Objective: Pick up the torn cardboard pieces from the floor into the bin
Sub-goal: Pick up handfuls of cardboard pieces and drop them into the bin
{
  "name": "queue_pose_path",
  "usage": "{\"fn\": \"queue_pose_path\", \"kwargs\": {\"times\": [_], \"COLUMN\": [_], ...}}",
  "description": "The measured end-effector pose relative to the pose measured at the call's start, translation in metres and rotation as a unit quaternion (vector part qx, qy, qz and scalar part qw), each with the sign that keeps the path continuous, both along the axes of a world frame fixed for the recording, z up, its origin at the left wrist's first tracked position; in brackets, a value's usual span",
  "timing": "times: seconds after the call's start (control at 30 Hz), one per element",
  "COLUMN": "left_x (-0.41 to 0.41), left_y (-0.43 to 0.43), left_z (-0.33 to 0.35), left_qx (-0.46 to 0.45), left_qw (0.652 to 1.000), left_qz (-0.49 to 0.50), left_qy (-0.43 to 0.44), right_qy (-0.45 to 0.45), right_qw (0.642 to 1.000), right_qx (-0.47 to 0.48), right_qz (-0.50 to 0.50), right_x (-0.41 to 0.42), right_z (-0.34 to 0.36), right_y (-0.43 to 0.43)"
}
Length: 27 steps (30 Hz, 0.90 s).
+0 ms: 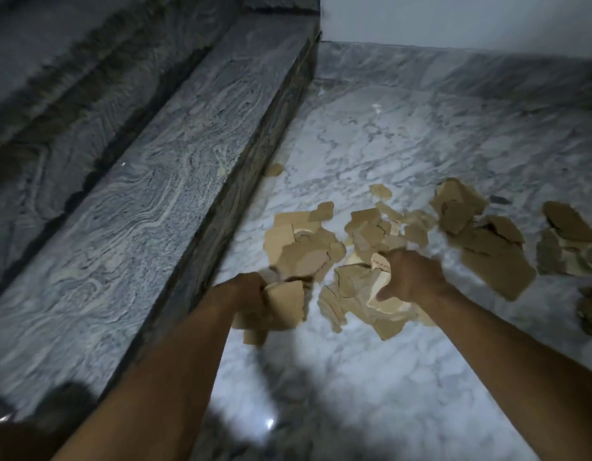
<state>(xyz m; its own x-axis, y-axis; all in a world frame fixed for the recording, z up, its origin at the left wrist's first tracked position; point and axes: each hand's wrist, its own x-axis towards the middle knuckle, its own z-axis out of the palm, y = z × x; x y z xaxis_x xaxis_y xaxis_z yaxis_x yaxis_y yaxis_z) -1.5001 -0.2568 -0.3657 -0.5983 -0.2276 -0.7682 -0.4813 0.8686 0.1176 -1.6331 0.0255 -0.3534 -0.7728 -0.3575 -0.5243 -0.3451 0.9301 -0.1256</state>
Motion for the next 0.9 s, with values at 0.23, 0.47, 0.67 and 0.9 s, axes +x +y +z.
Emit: {"fn": "queue_pose_path", "kwargs": {"times": [0.23, 0.47, 0.67, 0.9], "left_x": [0.054, 0.058, 0.031, 0.0], "left_y": [0.017, 0.021, 0.027, 0.064], "left_z": [-0.045, -0.033, 0.004, 0.012], "left_qx": [0.03, 0.073, 0.348, 0.377], "left_qw": [0.99, 0.978, 0.883, 0.857], "left_qz": [0.046, 0.124, 0.271, 0.278], "left_qy": [0.133, 0.151, 0.159, 0.214], "right_qy": [-0.011, 0.106, -0.032, -0.172], "right_qw": [1.0, 0.992, 0.995, 0.951], "right_qx": [0.019, 0.044, -0.088, -0.243], "right_qz": [-0.006, 0.055, 0.022, -0.086], "right_x": [-0.016, -0.016, -0.02, -0.005], "right_z": [0.018, 0.029, 0.03, 0.026], "right_y": [-0.003, -0.009, -0.002, 0.011]}}
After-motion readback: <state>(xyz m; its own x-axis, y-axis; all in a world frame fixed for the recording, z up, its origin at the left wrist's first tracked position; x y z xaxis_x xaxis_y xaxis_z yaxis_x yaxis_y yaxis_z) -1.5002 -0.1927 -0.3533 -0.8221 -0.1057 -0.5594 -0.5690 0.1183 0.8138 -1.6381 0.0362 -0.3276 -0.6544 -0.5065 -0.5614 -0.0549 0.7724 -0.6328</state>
